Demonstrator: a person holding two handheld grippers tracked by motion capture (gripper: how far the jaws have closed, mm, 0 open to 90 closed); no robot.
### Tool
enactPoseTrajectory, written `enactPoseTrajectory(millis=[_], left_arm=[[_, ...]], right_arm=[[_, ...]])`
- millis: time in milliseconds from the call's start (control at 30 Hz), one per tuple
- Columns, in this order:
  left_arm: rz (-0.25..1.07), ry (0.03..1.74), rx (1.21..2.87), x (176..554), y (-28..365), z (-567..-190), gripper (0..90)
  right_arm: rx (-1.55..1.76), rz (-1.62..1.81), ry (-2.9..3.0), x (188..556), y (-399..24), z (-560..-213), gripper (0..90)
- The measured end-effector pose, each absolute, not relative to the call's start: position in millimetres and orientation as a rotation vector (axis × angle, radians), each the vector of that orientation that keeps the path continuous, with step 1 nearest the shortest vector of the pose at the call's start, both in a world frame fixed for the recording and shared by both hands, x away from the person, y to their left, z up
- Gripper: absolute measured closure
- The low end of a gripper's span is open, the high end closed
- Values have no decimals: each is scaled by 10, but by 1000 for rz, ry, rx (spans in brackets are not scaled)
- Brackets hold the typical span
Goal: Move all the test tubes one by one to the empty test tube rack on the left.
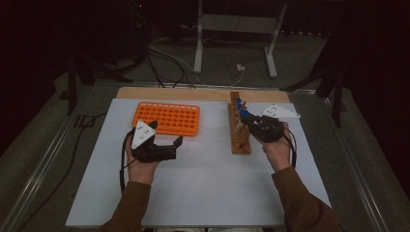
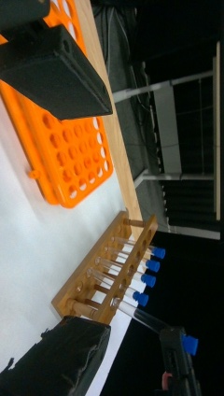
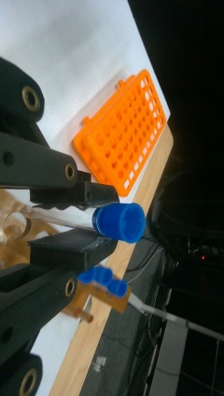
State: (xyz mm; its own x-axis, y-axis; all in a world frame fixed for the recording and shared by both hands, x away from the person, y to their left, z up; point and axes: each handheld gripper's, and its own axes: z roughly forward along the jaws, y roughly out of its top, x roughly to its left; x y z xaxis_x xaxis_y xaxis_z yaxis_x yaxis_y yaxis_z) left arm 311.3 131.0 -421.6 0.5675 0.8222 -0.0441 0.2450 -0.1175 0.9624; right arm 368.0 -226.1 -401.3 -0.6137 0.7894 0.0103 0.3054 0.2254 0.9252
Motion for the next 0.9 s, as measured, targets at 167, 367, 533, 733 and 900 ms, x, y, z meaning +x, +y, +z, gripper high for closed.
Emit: enactPoseTrajectory(millis=[167,367,533,733,900], left_arm=[[621,890,1720,3222,1084,-4232,15],[594,863,1753,3337,805,-4256,28],[569,847,1760,3397,607,-4270,67],[501,810,1789,3448,432,-4313,164],[519,793,1811,3444,312,-4328,336]], right_arm=[[1021,1394,2067,3684,-2150,-4005,766],[1020,1426,2109,3674,-2001,-4006,766],[998,1429,2139,3655,-1869,-4001,764],[1006,1478,2161,3661,-1760,-3995,764],[1000,1488,2183,3655,-1689,-4017,764]])
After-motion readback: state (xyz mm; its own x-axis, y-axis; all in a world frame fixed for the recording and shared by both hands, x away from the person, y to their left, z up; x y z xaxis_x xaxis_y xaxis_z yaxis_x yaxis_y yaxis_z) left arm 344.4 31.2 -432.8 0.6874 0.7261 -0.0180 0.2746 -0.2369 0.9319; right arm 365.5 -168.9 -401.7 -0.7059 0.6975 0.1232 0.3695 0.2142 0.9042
